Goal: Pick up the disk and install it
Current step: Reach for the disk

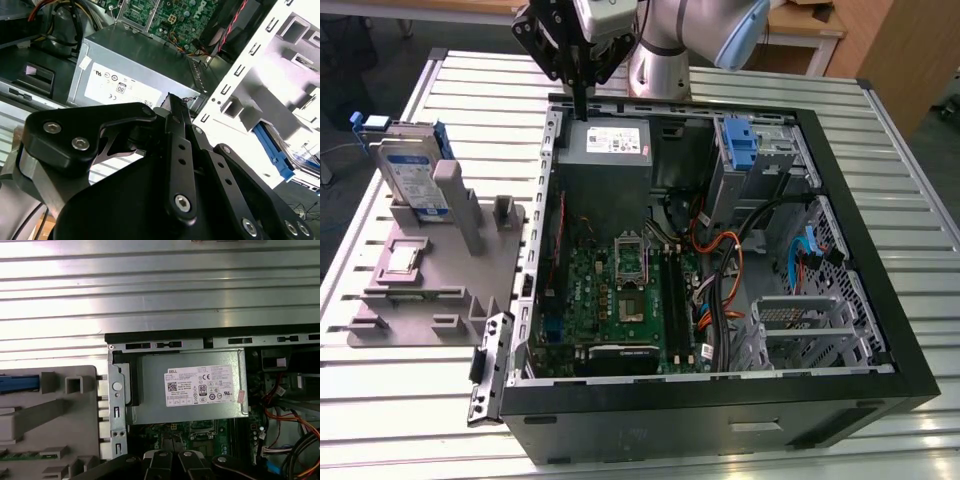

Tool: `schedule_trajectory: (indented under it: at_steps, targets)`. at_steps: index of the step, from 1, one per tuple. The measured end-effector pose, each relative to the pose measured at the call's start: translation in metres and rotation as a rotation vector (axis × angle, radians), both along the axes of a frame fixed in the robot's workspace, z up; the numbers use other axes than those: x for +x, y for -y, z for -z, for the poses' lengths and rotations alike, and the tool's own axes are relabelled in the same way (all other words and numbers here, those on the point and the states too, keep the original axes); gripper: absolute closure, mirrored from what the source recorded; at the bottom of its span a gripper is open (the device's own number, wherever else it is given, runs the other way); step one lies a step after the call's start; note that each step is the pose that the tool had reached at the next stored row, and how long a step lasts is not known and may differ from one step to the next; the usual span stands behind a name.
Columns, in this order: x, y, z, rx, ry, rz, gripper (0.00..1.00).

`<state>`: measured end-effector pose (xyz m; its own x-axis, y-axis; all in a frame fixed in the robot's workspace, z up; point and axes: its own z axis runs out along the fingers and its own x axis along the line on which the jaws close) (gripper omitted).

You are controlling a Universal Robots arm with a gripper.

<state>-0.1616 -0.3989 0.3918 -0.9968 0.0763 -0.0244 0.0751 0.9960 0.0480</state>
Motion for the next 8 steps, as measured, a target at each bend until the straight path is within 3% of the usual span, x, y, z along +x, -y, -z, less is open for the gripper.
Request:
schedule_trajectory:
  at_steps: [8]
  targets:
    - [-0.0006,0.0,0.0001,0.0004,0.0,0.0,0.89]
